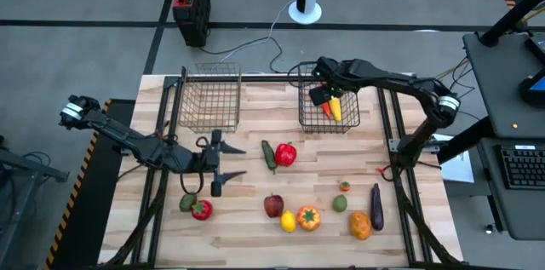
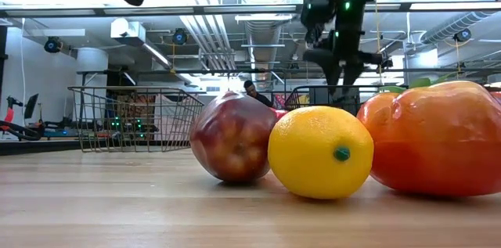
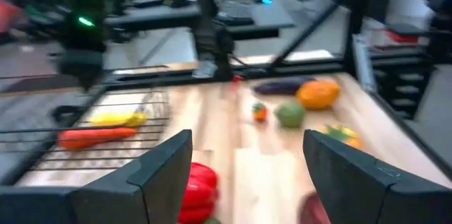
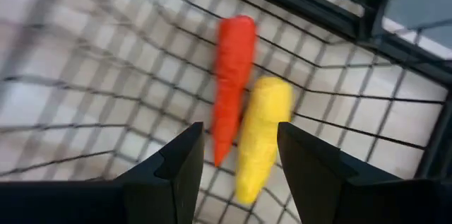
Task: Sort produce into baskets
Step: Put the apple into the left yellow wire basket
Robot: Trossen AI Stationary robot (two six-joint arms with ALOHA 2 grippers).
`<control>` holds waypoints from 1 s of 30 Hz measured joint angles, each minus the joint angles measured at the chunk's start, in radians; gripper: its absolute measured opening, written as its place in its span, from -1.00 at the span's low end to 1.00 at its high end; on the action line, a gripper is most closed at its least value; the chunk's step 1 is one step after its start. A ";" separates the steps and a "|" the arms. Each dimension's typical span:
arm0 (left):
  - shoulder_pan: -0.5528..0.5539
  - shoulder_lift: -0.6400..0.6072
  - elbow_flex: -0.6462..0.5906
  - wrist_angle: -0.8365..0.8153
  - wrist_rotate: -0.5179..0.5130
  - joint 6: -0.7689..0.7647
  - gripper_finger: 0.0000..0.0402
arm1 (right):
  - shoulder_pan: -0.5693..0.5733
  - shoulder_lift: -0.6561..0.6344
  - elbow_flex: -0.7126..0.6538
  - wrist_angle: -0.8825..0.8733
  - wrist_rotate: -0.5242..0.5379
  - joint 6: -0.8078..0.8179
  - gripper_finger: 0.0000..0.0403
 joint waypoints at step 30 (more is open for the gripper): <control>-0.088 0.306 0.201 -0.277 0.083 -0.099 0.26 | 0.772 -0.095 -0.018 0.119 -0.011 0.376 0.19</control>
